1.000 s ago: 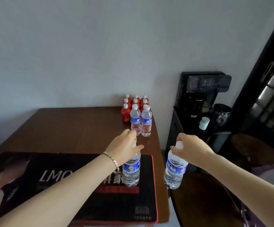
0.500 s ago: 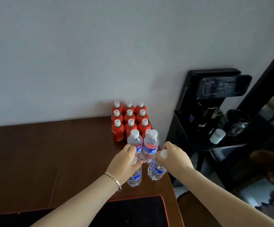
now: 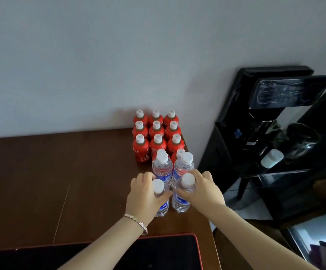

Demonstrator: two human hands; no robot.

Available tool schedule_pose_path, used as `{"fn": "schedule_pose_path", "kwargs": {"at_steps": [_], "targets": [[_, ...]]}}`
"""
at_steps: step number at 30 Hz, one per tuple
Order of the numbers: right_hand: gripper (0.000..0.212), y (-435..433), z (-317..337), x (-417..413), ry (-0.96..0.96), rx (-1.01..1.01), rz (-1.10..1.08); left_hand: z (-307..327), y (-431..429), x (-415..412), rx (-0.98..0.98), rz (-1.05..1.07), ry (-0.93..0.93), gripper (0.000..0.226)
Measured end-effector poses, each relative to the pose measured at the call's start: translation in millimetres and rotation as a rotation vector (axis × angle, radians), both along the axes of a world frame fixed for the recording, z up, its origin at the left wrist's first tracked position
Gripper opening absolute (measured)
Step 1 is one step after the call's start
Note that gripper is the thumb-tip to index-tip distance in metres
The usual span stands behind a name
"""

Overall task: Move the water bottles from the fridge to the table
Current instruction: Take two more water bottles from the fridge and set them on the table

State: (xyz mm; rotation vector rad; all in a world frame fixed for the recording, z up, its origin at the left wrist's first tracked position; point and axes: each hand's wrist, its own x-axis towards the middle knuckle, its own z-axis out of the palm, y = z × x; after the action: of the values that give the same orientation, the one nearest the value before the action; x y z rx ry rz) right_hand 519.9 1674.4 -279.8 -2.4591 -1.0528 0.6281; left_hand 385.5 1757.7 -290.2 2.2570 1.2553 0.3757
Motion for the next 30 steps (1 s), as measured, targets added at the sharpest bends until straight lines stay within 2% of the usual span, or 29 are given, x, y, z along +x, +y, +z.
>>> {"fn": "schedule_pose_path", "kwargs": {"at_steps": [3, 5, 13, 18, 24, 30], "targets": [[0.07, -4.9, -7.3, -0.7, 0.101, 0.007, -0.003, -7.9, -2.7, -5.0, -0.241, 0.05, -0.057, 0.061], [0.072, -5.3, -11.4, -3.0, 0.141, 0.05, -0.028, -10.6, -4.7, -5.3, -0.335, 0.069, -0.072, 0.062], [0.063, -2.8, -20.6, -8.8, 0.186, 0.175, -0.106, -16.1, 1.8, 10.7, -0.361, 0.166, -0.18, 0.059], [0.056, -2.5, -21.2, -7.5, 0.198, 0.228, -0.109, -14.4, 0.8, 17.2, -0.371, 0.104, -0.129, 0.059], [0.07, -3.0, -19.0, -12.3, 0.203, 0.169, -0.098, -7.8, -4.0, 15.6, -0.418, 0.085, -0.036, 0.065], [0.072, -8.7, -10.5, -4.7, 0.224, 0.005, 0.008, 11.9, -12.9, 8.2, -0.425, 0.054, 0.23, 0.081]]}}
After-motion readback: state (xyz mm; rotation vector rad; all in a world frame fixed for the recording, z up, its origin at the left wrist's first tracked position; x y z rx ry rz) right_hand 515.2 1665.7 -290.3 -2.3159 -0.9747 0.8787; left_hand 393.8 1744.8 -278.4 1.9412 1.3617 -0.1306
